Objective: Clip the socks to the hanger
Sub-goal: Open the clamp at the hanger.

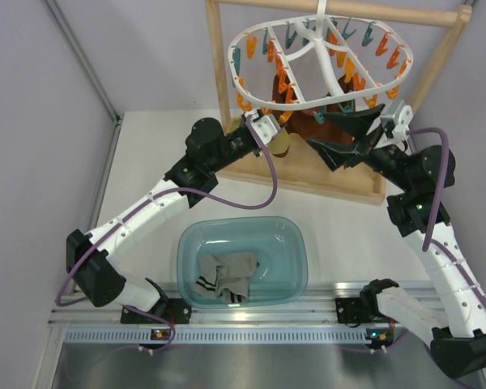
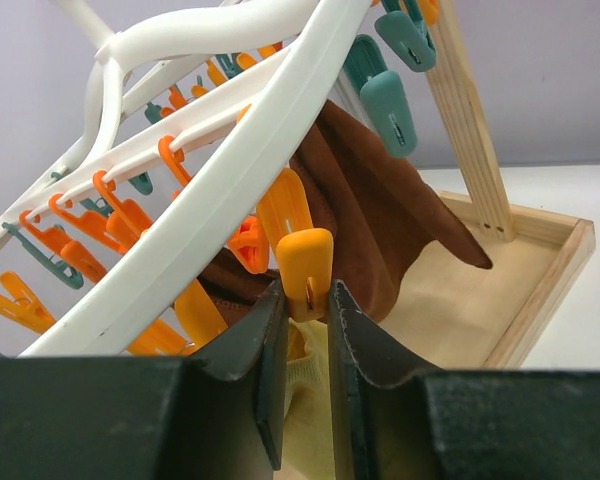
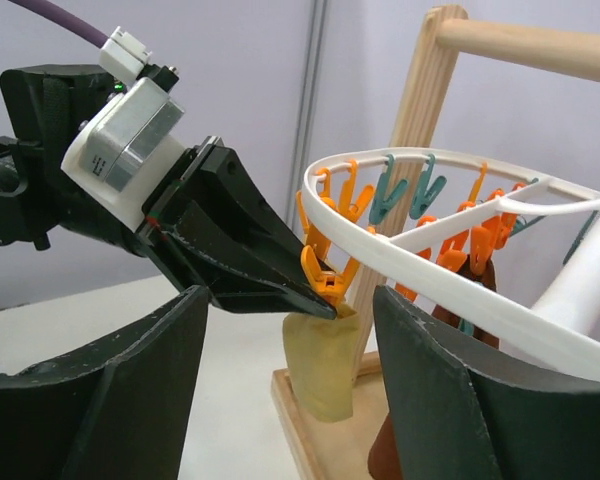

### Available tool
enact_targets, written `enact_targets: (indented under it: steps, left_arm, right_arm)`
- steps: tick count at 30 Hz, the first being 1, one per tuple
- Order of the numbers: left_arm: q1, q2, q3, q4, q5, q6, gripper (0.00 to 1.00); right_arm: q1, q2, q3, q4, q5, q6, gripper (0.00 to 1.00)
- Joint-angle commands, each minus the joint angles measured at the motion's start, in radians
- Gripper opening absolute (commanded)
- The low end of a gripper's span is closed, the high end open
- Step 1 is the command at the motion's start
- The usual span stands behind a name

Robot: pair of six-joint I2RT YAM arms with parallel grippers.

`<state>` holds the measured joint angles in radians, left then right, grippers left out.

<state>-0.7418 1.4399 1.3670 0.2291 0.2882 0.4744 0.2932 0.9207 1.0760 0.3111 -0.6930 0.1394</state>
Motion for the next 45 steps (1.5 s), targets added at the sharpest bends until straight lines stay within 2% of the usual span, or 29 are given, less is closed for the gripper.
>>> enact_targets:
  steps: [1,7,19,24,45]
  left_arm:
    - [-0.005,-0.042,0.026,0.001,0.060,0.013,0.00]
    - [-0.005,-0.050,0.009,0.022,0.081,0.007,0.00]
    - [-0.005,-0.047,0.003,0.039,0.101,0.000,0.00]
    - [-0.005,-0.047,0.004,0.039,0.106,-0.002,0.00]
    - [-0.005,-0.033,0.006,0.018,0.129,-0.002,0.00]
  right_arm:
    - [0.024,0.038,0.070,0.011,-0.071,-0.043,0.66]
    - [0.090,0.110,0.027,0.100,0.019,0.046,0.61]
    - [0.130,0.191,-0.033,0.269,0.197,0.130,0.66]
    - [0.132,0.219,-0.036,0.330,0.204,0.175,0.69]
    - [0.178,0.280,-0.014,0.427,0.193,0.108,0.68]
